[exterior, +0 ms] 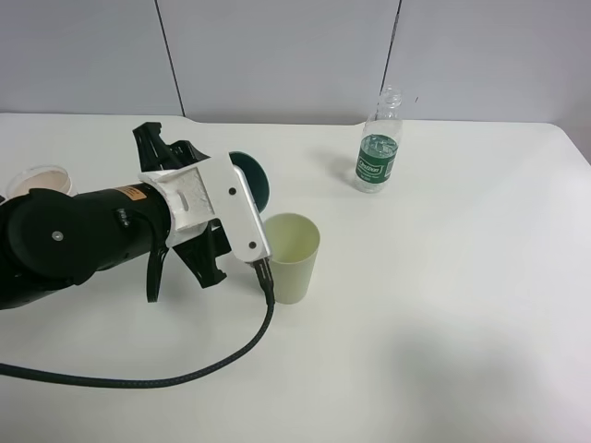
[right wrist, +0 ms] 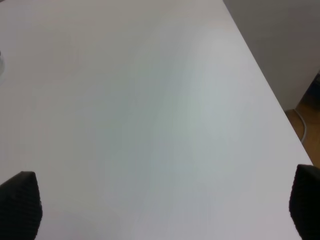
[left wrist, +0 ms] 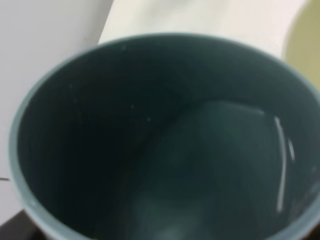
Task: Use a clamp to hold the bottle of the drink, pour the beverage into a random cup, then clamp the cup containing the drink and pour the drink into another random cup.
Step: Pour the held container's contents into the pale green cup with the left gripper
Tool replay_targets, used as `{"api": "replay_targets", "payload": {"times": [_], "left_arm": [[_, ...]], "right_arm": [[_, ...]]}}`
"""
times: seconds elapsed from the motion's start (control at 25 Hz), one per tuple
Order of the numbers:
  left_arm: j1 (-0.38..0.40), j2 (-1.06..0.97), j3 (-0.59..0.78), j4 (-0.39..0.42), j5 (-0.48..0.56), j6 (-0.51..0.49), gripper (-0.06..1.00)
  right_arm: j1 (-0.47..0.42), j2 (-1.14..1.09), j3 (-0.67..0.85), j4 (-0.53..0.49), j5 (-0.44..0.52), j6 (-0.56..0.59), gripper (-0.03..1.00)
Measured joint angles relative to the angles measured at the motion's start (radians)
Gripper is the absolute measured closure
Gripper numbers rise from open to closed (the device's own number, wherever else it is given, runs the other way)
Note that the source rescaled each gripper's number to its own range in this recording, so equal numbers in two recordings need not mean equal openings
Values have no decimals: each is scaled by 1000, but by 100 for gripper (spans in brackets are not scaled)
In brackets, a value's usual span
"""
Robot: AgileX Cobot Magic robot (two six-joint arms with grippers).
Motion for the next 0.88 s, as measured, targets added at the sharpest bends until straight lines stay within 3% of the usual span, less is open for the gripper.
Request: {"api": "replay_targets", "payload": {"times": [0.28, 0.52, 0.88], "left_arm": [[0, 0, 0, 104, -31, 22, 93], [0, 0, 0, 166, -52, 100, 93], [0, 0, 0, 183, -83, 184, 93]], "right_arm": [[0, 0, 0, 0, 0, 0, -3], [0, 0, 0, 0, 0, 0, -3], [0, 0, 0, 1, 0, 0, -3]]}}
